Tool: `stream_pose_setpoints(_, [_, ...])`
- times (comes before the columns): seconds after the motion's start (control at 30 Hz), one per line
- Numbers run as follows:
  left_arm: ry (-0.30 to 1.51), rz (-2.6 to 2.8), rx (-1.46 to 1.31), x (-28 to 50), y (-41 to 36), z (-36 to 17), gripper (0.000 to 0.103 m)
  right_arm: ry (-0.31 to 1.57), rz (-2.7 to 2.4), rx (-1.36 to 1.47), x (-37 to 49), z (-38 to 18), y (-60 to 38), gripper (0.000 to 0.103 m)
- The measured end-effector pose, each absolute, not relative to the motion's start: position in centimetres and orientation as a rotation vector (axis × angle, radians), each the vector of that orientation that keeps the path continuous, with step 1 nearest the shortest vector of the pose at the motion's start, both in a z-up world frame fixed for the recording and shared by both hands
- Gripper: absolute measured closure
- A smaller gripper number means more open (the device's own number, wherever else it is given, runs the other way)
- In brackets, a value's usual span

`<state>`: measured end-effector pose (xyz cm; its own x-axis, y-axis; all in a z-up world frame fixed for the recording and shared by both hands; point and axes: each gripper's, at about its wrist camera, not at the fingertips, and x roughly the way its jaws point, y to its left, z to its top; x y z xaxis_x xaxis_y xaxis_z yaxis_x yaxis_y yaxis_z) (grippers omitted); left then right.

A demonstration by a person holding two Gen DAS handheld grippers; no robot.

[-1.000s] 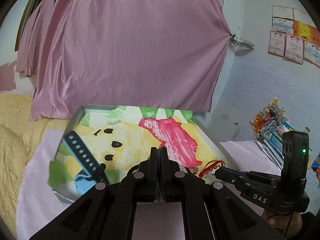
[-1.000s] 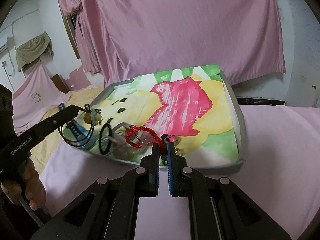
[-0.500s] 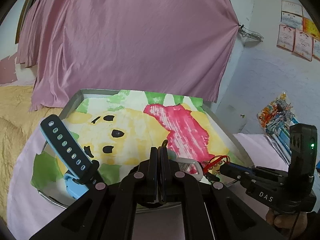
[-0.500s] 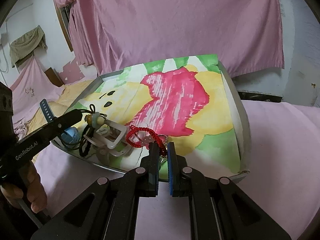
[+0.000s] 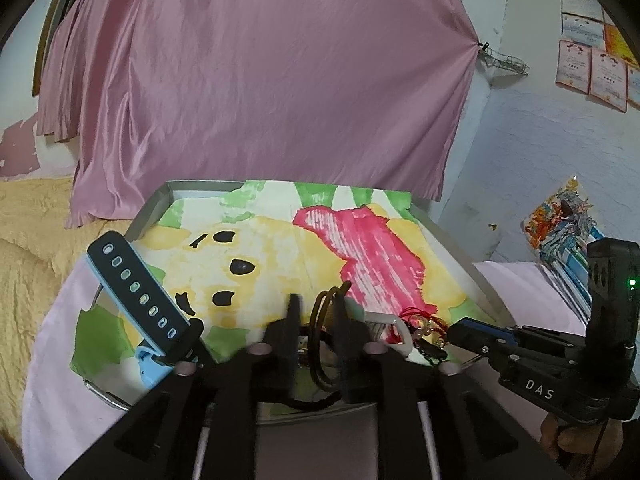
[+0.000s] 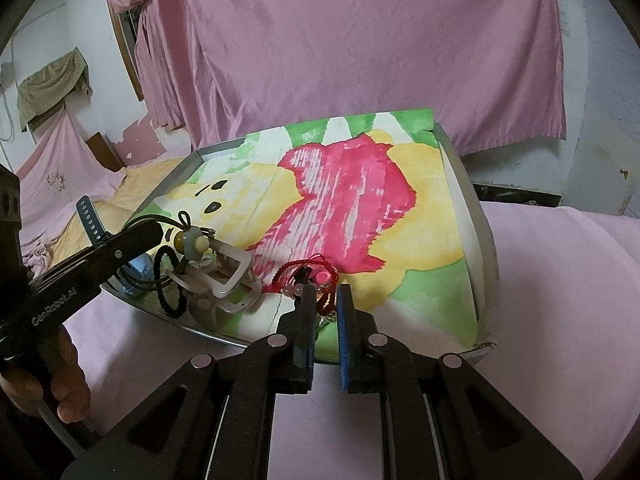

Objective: Organize jewelry
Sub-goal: 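Carry the gold hair tie with the left tool into the tray while the right carries the bracelet, then open both tools and pull them back from the tray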

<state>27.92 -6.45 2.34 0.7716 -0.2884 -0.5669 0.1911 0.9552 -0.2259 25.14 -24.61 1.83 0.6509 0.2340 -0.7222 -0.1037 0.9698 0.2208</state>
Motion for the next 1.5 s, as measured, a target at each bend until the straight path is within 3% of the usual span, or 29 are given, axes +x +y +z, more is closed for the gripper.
stream_pose_setpoints(0.07, [0.618,-0.273,-0.172,27.6,-6.3,2.6,0.062,0.830,0.188,0.168,24.9,1.9,-24.7,0.076])
stream_pose_setpoints(0.1, [0.610,-0.274,-0.175,27.5,-6.3,2.7,0.060,0.822,0.184,0.167,24.8,2.0,-24.8,0.073])
stream_pose_setpoints(0.23, [0.588,-0.275,-0.185,27.0,-6.1,3.1,0.056,0.770,0.175,0.179,24.1,2.8,-25.1,0.073])
stream_pose_setpoints(0.33, [0.571,-0.269,-0.192,26.5,-5.9,3.4,0.044,0.713,0.158,0.188,23.2,3.7,-25.4,0.072])
stream_pose_setpoints(0.4, [0.546,-0.265,-0.199,26.0,-5.8,3.7,0.036,0.678,0.146,0.188,22.6,4.2,-25.5,0.060])
stream_pose_setpoints(0.57, [0.492,-0.239,-0.204,24.3,-5.3,4.7,0.019,0.588,0.132,0.188,20.6,5.8,-25.8,0.050])
stream_pose_setpoints(0.67, [0.470,-0.218,-0.215,23.2,-4.7,5.1,0.009,0.534,0.125,0.185,19.0,6.8,-25.8,0.037])
stream_pose_setpoints(0.97, [0.402,-0.184,-0.189,18.7,-3.8,6.2,0.001,0.423,0.104,0.170,14.1,8.8,-25.5,0.018])
stream_pose_setpoints(1.2, [0.329,-0.160,-0.141,15.1,-3.7,6.7,0.000,0.366,0.089,0.153,10.4,9.3,-25.2,0.011])
stream_pose_setpoints(1.5, [0.293,-0.142,-0.117,11.4,-3.2,6.6,0.000,0.303,0.070,0.134,5.8,9.6,-24.6,0.009])
